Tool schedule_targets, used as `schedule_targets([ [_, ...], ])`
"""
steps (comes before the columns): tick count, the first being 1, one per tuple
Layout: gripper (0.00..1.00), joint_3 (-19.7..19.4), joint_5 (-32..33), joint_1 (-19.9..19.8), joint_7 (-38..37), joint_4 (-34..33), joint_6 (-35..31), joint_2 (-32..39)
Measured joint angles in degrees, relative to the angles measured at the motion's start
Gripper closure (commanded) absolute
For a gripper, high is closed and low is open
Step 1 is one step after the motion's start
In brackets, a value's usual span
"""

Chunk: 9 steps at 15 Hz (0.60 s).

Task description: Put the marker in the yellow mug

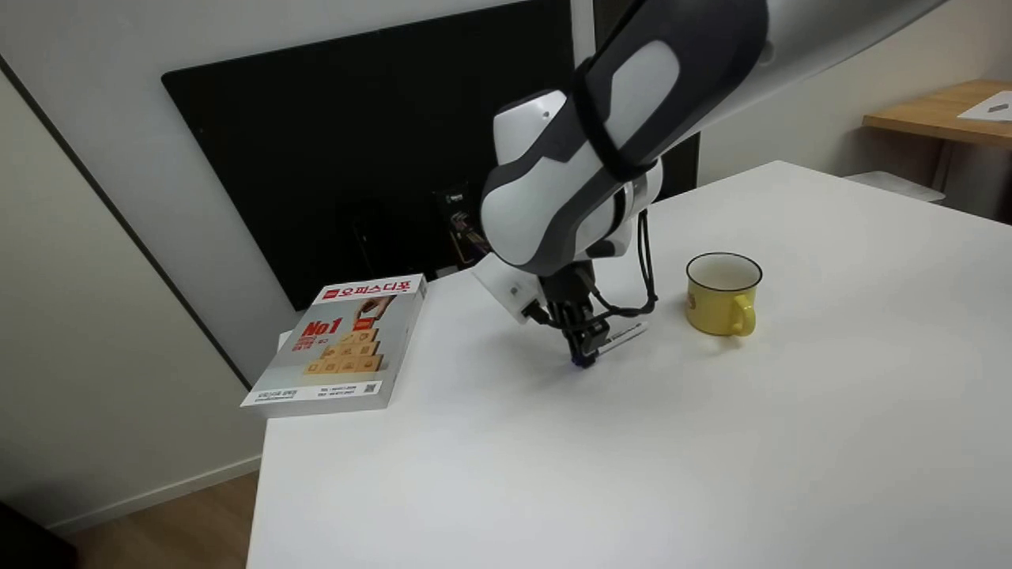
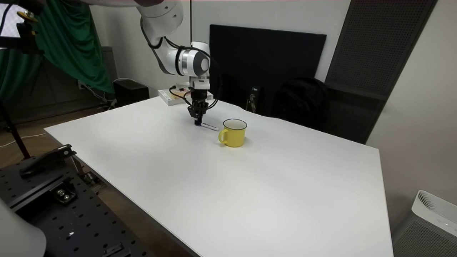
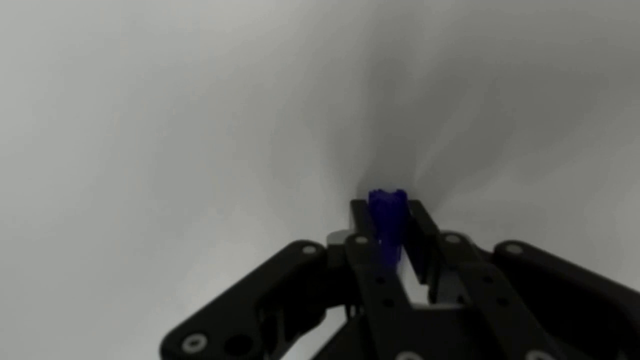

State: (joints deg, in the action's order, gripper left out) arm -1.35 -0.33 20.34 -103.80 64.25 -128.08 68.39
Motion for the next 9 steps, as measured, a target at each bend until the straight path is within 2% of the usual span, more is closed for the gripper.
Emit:
schedule_targets([
  [9, 0.95, 0.0, 0.0, -0.4, 0.0, -9.3, 8.2, -1.4],
])
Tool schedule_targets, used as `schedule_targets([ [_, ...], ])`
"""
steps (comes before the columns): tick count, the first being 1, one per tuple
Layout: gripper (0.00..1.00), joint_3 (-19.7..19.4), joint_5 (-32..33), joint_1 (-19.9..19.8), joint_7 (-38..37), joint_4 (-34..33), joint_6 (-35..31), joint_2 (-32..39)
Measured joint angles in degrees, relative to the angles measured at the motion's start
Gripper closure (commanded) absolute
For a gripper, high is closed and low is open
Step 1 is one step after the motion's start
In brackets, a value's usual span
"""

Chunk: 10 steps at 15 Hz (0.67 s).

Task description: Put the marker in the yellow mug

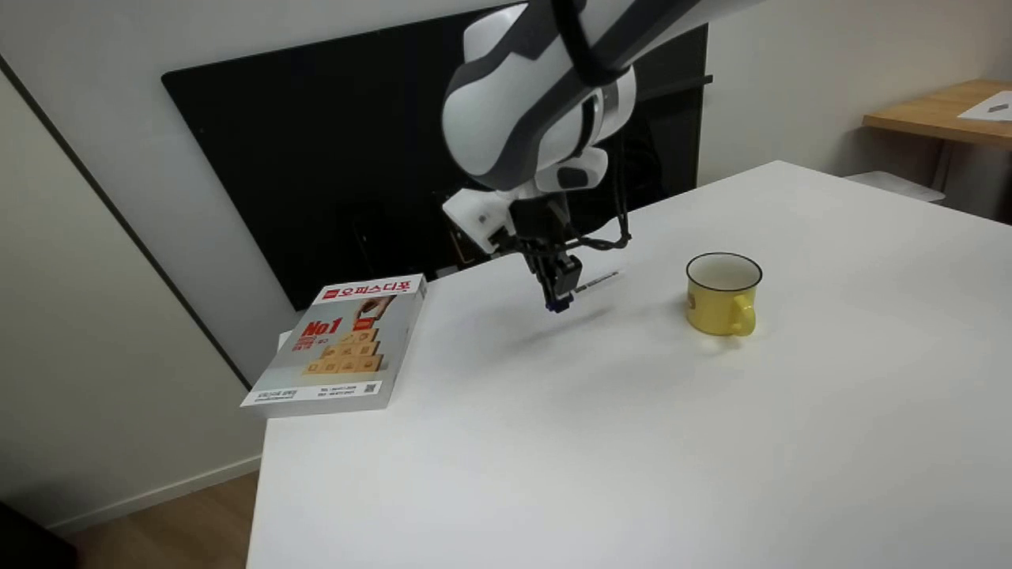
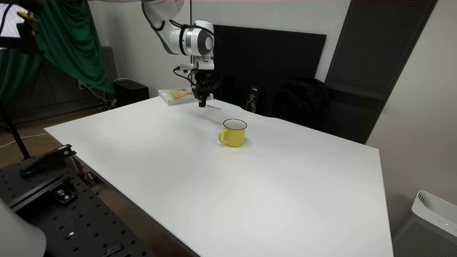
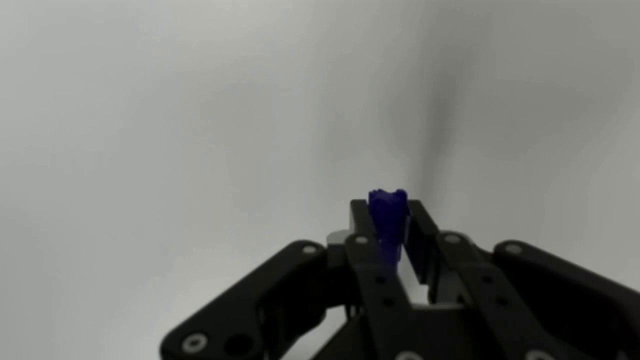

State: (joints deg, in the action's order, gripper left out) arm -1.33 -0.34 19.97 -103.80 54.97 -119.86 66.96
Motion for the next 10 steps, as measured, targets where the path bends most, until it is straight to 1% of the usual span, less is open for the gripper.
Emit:
schedule_targets([
  [3, 0.95, 0.1, -0.7, -0.4, 0.0, -2.8, 3.3, -0.8],
  [5, 0.95, 0.1, -2.1, -1.4, 0.1, -3.2, 4.7, -1.6],
  [7, 0.95, 0.2, -3.7, -3.2, 0.1, -3.2, 5.3, -2.2],
  [10, 0.95, 0.3, -6.5, -6.7, 0.4, -3.2, 6.3, -2.6],
])
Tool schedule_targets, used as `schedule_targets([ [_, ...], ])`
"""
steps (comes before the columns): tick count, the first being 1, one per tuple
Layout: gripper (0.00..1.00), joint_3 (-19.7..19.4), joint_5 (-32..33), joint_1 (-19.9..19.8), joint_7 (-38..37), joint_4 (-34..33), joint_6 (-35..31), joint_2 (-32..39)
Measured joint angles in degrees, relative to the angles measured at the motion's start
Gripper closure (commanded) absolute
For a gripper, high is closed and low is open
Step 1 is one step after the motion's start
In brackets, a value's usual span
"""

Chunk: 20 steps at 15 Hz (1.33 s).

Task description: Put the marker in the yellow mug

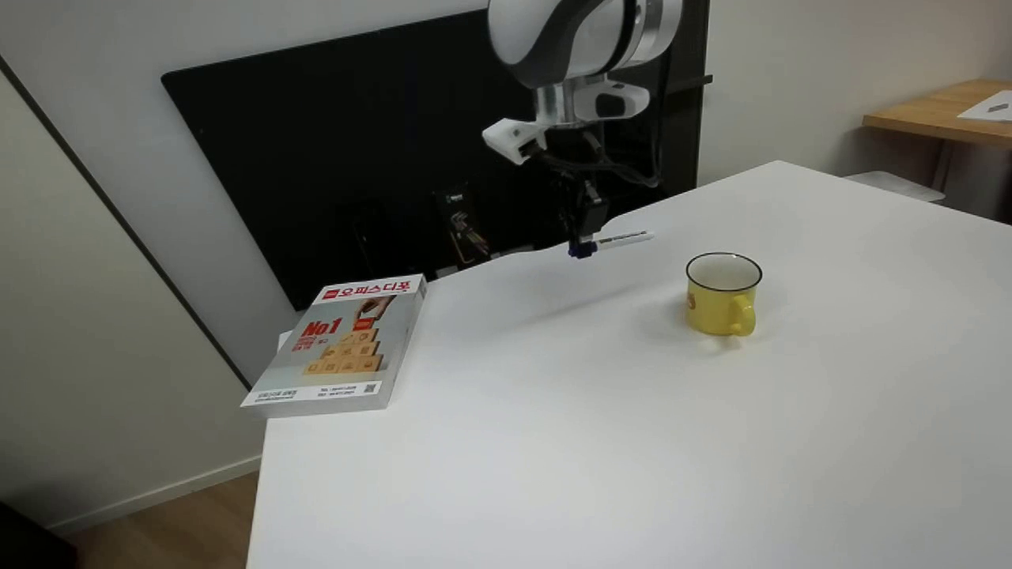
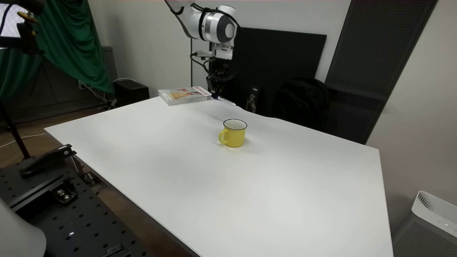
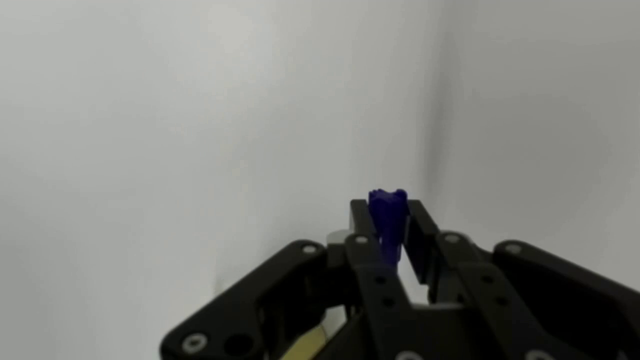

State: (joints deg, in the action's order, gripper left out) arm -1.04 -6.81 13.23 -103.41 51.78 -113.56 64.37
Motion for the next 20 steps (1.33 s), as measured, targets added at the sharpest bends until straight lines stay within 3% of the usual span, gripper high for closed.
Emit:
schedule_targets([
  [5, 0.95, 1.0, -3.8, -5.5, 0.0, 0.0, 2.0, -0.2],
  [10, 0.95, 2.0, -6.7, -7.5, 0.0, 1.8, 3.4, -2.4],
  [20, 0.95, 3.0, -14.6, -11.8, 3.3, 17.9, -2.6, -11.6],
])
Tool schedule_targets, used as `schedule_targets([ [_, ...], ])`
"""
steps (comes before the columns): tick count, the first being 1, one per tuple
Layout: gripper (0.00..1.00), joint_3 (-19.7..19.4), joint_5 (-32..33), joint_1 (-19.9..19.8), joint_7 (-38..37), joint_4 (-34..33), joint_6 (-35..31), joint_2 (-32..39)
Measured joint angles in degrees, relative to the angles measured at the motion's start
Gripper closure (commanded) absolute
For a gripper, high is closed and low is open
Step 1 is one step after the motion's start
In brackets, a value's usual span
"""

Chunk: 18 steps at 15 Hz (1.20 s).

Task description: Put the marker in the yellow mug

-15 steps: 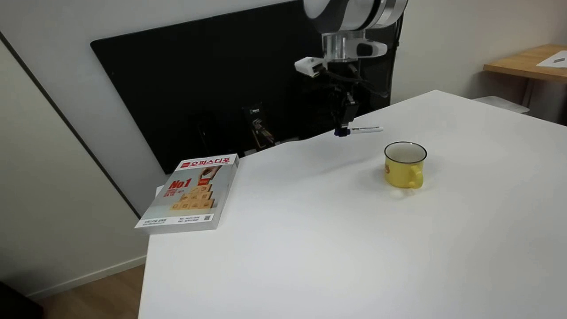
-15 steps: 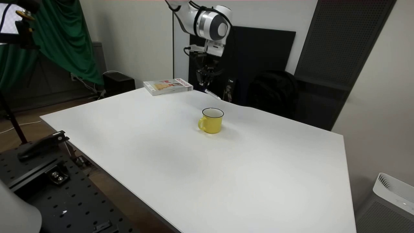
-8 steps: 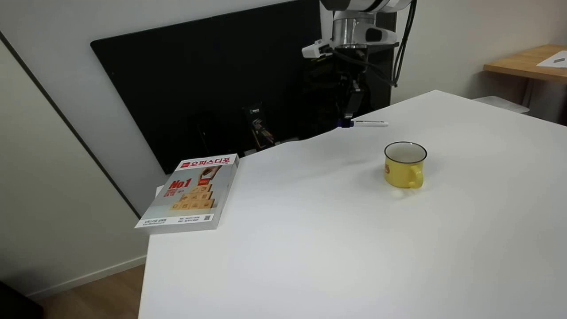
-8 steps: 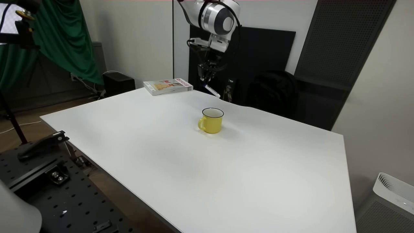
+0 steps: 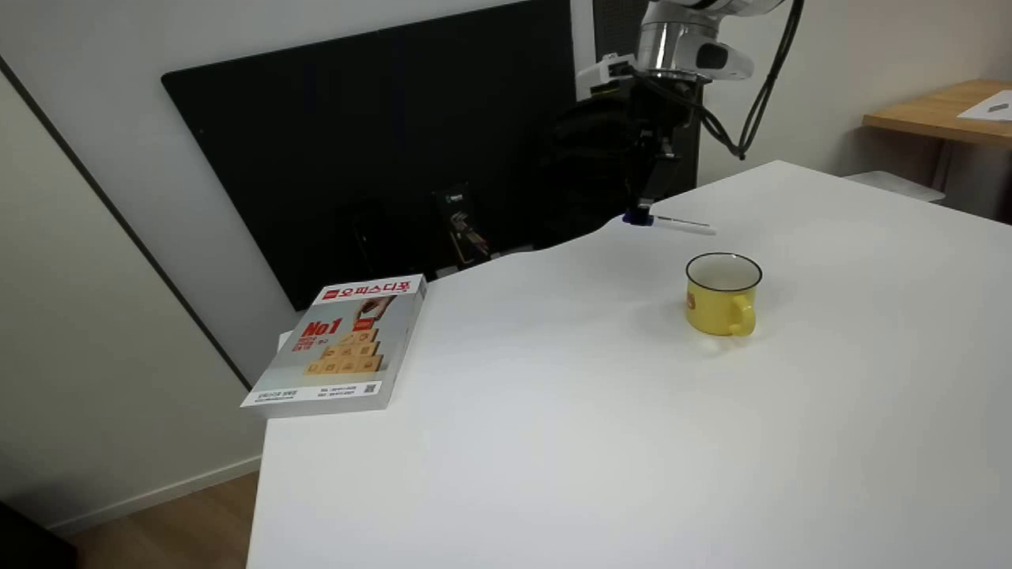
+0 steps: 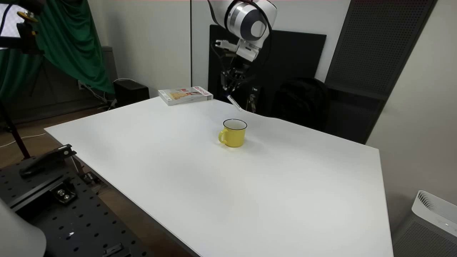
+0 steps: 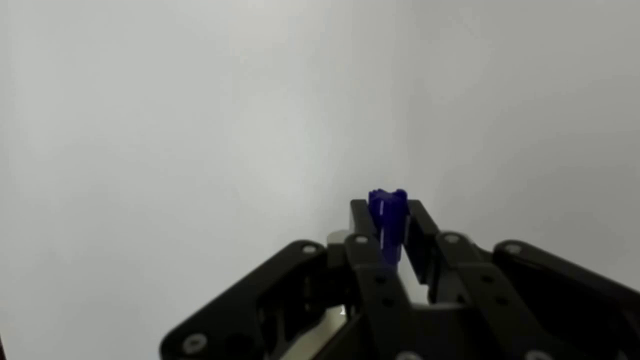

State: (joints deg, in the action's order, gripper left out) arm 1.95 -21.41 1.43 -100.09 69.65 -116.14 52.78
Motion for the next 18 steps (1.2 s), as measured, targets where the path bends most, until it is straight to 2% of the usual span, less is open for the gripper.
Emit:
schedule_targets([
  [8, 0.95, 1.3, -7.6, -2.9, 6.2, 10.8, -5.7, -1.4],
  [18, 0.95, 1.2, -9.0, -4.9, 10.0, 15.5, -6.7, -3.6],
])
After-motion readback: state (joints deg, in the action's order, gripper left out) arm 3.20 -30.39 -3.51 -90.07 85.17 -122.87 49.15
